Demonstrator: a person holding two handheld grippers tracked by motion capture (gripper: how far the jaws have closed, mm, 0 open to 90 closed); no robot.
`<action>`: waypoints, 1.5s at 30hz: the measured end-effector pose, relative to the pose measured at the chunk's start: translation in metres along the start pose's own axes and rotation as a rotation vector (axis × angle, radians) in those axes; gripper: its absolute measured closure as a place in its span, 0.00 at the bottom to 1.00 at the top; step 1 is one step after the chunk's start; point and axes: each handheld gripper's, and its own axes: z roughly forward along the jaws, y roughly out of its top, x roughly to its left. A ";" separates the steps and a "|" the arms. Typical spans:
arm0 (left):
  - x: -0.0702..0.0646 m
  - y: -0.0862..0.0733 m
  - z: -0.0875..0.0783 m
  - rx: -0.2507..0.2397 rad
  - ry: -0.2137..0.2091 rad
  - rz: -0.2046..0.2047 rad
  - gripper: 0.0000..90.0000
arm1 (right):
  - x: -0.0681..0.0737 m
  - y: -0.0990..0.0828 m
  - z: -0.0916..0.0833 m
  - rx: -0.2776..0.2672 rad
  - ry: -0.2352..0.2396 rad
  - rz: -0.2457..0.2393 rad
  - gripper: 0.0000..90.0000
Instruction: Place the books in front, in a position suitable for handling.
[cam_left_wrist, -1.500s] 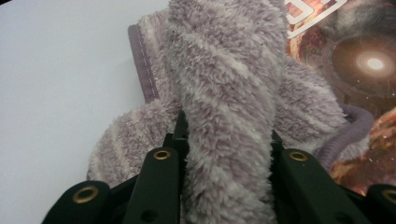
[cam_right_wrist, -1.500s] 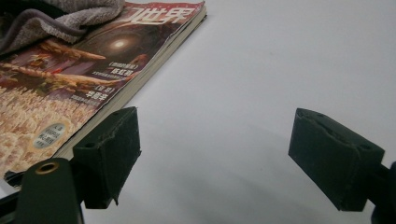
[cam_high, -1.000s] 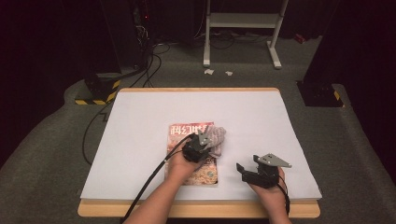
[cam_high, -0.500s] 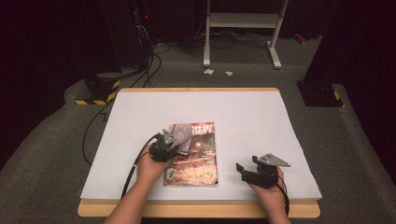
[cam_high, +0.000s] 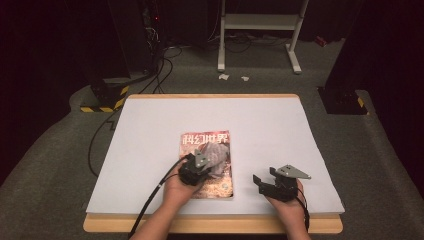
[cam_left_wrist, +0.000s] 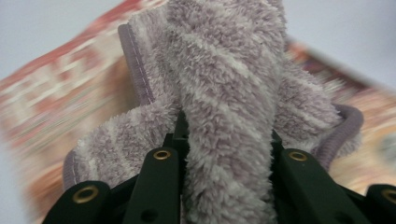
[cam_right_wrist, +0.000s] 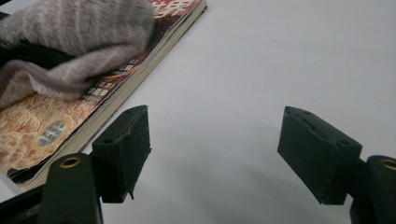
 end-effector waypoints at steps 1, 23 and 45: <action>-0.011 0.005 0.004 -0.005 -0.015 0.026 0.77 | 0.000 0.000 0.000 0.000 0.001 0.000 0.27; 0.057 -0.054 -0.046 0.009 0.139 -0.099 0.77 | 0.000 0.000 0.001 0.004 -0.004 0.002 0.28; -0.004 -0.031 -0.027 -0.046 -0.030 0.024 0.77 | -0.001 -0.001 0.001 0.006 0.009 0.009 0.28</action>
